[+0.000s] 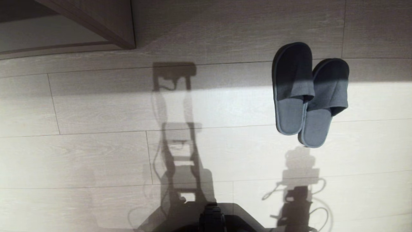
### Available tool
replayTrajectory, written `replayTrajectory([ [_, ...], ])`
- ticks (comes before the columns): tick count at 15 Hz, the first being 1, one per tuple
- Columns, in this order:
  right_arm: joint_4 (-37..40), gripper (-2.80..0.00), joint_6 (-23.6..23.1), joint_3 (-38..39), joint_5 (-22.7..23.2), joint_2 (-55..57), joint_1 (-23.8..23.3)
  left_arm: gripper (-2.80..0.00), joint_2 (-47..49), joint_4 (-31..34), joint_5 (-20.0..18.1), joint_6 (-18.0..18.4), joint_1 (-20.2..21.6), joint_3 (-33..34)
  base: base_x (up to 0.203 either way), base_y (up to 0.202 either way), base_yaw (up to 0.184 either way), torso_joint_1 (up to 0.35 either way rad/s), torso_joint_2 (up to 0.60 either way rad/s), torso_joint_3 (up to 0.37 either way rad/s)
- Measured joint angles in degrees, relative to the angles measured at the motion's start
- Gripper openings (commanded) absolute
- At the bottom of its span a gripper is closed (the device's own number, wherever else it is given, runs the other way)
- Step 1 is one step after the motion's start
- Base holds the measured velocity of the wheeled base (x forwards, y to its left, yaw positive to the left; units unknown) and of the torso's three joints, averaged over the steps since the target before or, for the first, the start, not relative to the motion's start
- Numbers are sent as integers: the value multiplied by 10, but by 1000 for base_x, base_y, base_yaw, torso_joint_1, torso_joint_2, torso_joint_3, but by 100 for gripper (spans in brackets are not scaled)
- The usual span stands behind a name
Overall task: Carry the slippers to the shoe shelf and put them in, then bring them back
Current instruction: Pick up the slippers on the floor
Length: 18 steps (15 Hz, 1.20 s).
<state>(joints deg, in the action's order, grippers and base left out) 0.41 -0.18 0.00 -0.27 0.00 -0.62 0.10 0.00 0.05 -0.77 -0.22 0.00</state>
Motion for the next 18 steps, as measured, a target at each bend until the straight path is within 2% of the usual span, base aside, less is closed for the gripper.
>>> replayTrajectory([
  [8,12,-280,-5,-12,-1,2,0,-280,0,0,0,3,0,0,0,0,0,0,0,0],
  [12,30,-280,6,-102,4,43,2,-280,0,0,0,5,0,0,0,0,0,0,0,0],
  [15,-28,-280,12,-183,9,183,5,-280,0,0,0,5,0,0,0,0,0,0,0,0],
  [18,-134,-280,15,-260,15,398,7,-280,-1,0,0,5,0,0,0,0,0,0,0,0],
])
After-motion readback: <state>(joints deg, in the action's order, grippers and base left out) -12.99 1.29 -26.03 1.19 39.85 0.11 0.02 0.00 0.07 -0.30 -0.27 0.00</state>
